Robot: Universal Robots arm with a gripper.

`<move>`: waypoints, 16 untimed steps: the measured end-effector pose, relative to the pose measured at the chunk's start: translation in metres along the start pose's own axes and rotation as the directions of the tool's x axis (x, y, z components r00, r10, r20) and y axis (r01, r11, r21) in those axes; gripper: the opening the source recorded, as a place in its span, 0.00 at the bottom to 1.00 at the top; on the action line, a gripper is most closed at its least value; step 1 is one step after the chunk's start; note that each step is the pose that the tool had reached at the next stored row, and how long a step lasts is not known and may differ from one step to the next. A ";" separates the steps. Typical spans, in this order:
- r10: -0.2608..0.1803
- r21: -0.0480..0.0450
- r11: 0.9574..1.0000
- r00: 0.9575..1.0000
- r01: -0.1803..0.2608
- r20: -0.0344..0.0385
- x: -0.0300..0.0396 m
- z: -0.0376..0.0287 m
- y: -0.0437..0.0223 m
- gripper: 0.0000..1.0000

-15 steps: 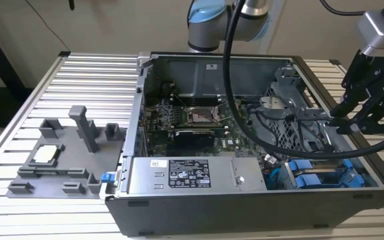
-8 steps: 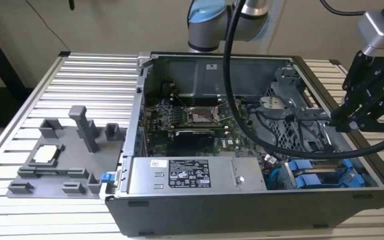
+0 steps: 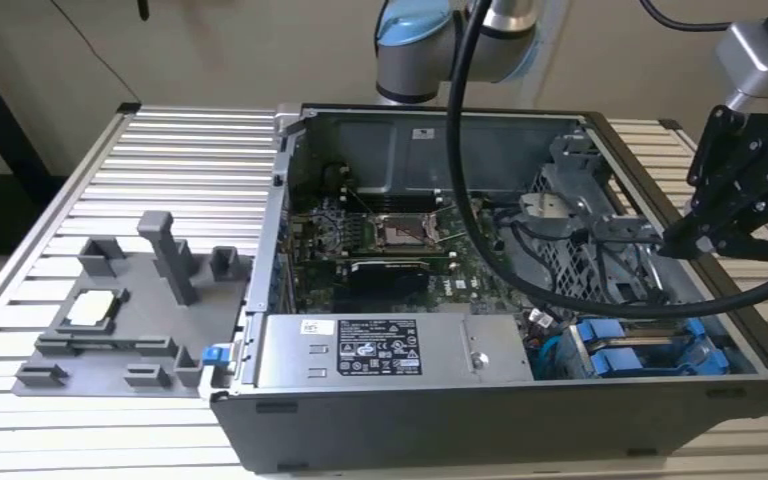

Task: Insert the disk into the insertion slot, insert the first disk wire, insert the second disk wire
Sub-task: 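Insert the first disk wire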

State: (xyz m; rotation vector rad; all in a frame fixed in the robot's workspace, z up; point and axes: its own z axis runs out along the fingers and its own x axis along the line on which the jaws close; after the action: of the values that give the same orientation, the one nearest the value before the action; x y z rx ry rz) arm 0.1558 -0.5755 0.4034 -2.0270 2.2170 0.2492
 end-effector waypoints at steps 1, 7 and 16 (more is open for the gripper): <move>0.000 0.000 1.000 1.000 0.000 0.000 0.0000 0.0000 0.0000 0.19; 0.000 0.001 1.000 1.000 0.000 -0.014 0.0002 0.0007 -0.0003 0.19; 0.002 0.008 1.000 0.995 -0.001 -0.099 -0.0008 0.0056 -0.0072 0.19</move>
State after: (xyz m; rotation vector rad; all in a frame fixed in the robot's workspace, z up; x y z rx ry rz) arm 0.1629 -0.5743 0.3977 -2.0766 2.2726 0.1429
